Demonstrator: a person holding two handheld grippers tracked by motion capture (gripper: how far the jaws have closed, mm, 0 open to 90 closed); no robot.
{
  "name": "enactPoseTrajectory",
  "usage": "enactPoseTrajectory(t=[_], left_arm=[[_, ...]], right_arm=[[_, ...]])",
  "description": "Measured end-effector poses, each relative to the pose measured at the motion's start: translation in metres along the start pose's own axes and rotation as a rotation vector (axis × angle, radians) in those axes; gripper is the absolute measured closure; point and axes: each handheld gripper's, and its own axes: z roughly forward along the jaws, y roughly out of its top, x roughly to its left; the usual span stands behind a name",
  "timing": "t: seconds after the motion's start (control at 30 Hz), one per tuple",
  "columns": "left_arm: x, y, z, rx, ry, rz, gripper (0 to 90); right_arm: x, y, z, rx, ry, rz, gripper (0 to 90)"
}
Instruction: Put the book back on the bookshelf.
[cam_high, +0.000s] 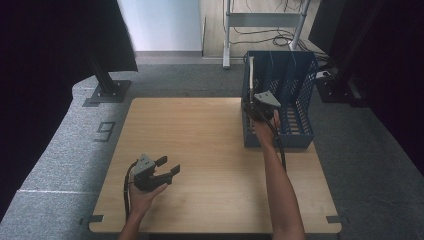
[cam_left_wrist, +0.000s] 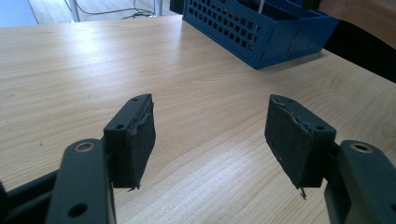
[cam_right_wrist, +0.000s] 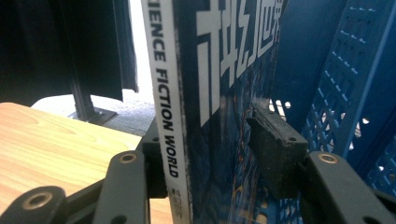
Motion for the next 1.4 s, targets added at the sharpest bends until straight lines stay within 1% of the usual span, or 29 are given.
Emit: enactPoseTrajectory(t=[0.2, 0.27, 0.37, 0.57, 0.63, 0.73, 0.83, 0.93, 0.97, 1.03, 1.17, 1.2, 1.23, 1.27, 1.33, 1.4], left_arm=[[-0.001, 0.0, 0.0, -0.001, 0.0, 0.001, 33.4], [-0.001, 0.0, 0.0, 0.0, -0.001, 0.002, 33.4], [-0.002, 0.0, 0.0, -0.001, -0.001, 0.004, 33.3], [-0.003, 0.0, 0.0, 0.003, -0.003, 0.007, 33.3], [-0.004, 0.0, 0.0, 0.009, -0.006, 0.012, 33.2], [-0.004, 0.0, -0.001, 0.006, -0.002, 0.016, 33.1], [-0.004, 0.0, -0.002, 0.005, 0.0, 0.016, 33.1], [-0.004, 0.0, -0.002, 0.009, 0.001, 0.017, 33.1], [-0.004, 0.0, -0.002, 0.01, 0.001, 0.018, 33.1], [-0.004, 0.0, -0.002, 0.011, 0.001, 0.019, 32.9], [-0.004, -0.001, -0.002, 0.011, 0.002, 0.017, 32.9], [-0.003, -0.001, -0.002, 0.012, 0.002, 0.017, 32.9], [-0.003, -0.001, -0.002, 0.012, 0.003, 0.015, 32.9], [-0.002, -0.001, -0.003, 0.011, 0.004, 0.013, 32.9], [-0.001, -0.001, -0.003, 0.013, 0.005, 0.01, 32.9], [-0.001, -0.002, -0.003, 0.014, 0.005, 0.009, 32.9]], right_arm=[[0.001, 0.002, -0.005, 0.005, 0.013, 0.02, 47.5], [0.001, 0.003, -0.008, 0.0, 0.013, 0.03, 47.2], [0.002, 0.002, -0.012, -0.008, 0.017, 0.031, 46.7], [0.001, 0.002, -0.022, -0.016, 0.019, 0.043, 45.8], [0.001, 0.003, -0.026, -0.005, 0.02, 0.05, 45.5], [0.001, 0.005, -0.034, -0.023, 0.031, 0.055, 45.8], [0.001, 0.004, -0.042, -0.023, 0.051, 0.064, 45.8], [0.002, 0.003, -0.05, -0.012, 0.091, 0.085, 45.4], [0.004, 0.002, -0.052, -0.01, 0.094, 0.081, 45.5], [0.007, 0.001, -0.057, -0.024, 0.103, 0.072, 45.7], [0.01, -0.001, -0.065, -0.008, 0.123, 0.085, 45.1], [0.011, -0.001, -0.067, -0.01, 0.126, 0.088, 45.3], [0.013, -0.002, -0.071, -0.028, 0.126, 0.091, 45.5], [0.014, -0.003, -0.075, -0.035, 0.136, 0.095, 45.5], [0.018, -0.004, -0.081, -0.019, 0.145, 0.094, 45.1], [0.02, -0.008, -0.089, -0.026, 0.152, 0.092, 45.2]])
